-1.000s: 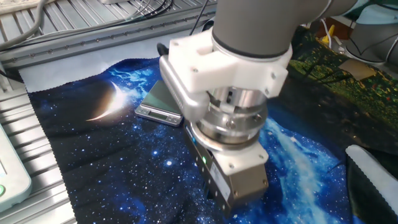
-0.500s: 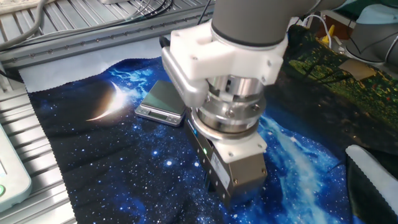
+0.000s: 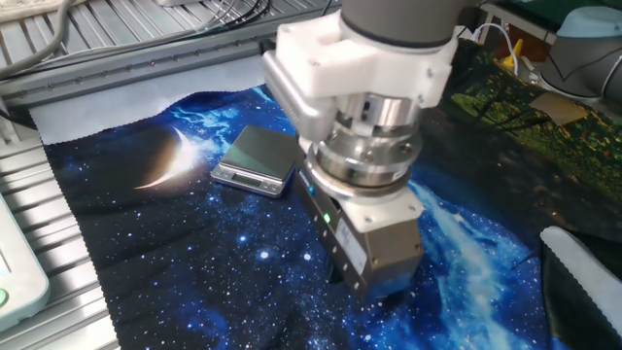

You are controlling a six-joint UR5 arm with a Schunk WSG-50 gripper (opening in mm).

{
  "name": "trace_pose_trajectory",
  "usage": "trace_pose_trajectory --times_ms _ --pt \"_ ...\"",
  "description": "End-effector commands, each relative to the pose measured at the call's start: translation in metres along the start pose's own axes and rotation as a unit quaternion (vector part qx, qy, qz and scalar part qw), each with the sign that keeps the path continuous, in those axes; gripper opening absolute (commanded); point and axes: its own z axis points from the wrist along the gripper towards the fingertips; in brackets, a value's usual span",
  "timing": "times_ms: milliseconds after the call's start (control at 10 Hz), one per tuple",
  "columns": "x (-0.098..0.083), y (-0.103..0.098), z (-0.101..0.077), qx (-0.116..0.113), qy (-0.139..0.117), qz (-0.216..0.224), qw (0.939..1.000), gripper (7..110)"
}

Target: Place the block on the scale

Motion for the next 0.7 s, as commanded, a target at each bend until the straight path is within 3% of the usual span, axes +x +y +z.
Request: trace_pose_trajectory --times_ms 0,400,600 --pt "0.009 0.001 -0.003 -0.006 -0.003 0.001 1.0 7" --pt "0.007 0.013 -0.003 -0.021 -0.034 0.004 0.9992 7" --pt "0.01 -0.003 -0.004 0.015 -0.041 0.001 0.9991 7"
